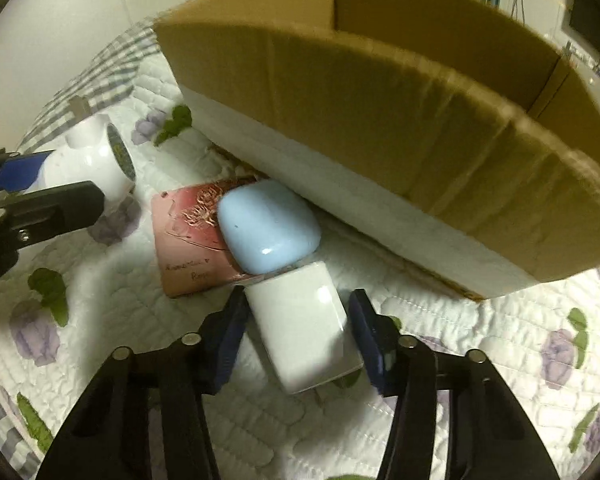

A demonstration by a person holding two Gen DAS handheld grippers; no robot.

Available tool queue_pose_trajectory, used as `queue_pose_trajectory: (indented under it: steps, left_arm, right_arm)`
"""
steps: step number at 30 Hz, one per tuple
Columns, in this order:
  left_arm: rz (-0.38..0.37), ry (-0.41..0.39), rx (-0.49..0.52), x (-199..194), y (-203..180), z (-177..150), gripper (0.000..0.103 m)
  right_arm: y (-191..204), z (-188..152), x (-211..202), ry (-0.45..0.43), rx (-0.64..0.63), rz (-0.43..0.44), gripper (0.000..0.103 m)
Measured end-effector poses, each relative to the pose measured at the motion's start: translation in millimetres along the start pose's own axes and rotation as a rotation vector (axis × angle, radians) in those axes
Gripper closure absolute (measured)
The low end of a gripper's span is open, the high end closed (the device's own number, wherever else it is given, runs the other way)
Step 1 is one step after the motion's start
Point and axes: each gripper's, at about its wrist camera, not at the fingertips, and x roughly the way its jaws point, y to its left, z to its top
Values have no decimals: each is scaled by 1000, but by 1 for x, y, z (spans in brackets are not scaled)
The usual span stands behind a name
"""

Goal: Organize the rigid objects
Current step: 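Grasp the white cylindrical device with the left gripper while the right grasps a small white charger cube, then lower the device and charger cube into the box and open both grippers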

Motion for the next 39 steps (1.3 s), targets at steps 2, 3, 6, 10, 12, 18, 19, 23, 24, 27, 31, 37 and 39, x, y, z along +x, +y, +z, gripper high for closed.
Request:
queue_pose_trajectory:
  steps: [2, 3, 6, 10, 12, 18, 19, 23, 24, 27, 31, 37, 39]
  left_arm:
    - [2, -15, 0, -8, -2, 2, 54]
    - [2, -25, -2, -12, -3, 3, 54]
    - [-3, -49, 0, -25, -9, 6, 54]
    - [-11, -88, 9, -43, -19, 12, 54]
    - [-17, -112, 11, -52, -23, 17, 54]
    - [-4, -173, 14, -69, -29, 45, 54]
    - [-6, -182, 10, -69, -29, 50, 54]
    - [-7, -207, 20, -61, -35, 80, 54]
    - [-5, -209, 22, -57, -36, 86, 54]
    - [-11, -211, 32, -39, -40, 105, 54]
    - [-8, -195, 44, -8, -45, 125, 54]
    - [-2, -153, 34, 41, -42, 138, 53]
    - [-6, -148, 36, 52, -40, 140, 53]
  right_arm:
    - [1, -1, -10, -18, -7, -10, 58]
    - [2, -1, -19, -32, -11, -18, 59]
    - [3, -2, -39, -57, -20, -31, 61]
    - [6, -5, -69, -99, -18, -41, 61]
    - [3, 0, -86, -131, -13, -47, 61]
    - [-5, 20, -129, -228, -13, -79, 62]
    - [-7, 25, -137, -246, -16, -89, 62]
    - [-22, 40, -161, -290, -14, -113, 62]
    - [-27, 47, -164, -304, -9, -119, 62]
    - [-42, 65, -166, -322, 9, -135, 62]
    - [-59, 82, -155, -334, 14, -147, 62]
    - [-81, 98, -122, -314, 40, -133, 62]
    - [-88, 100, -106, -297, 47, -131, 62]
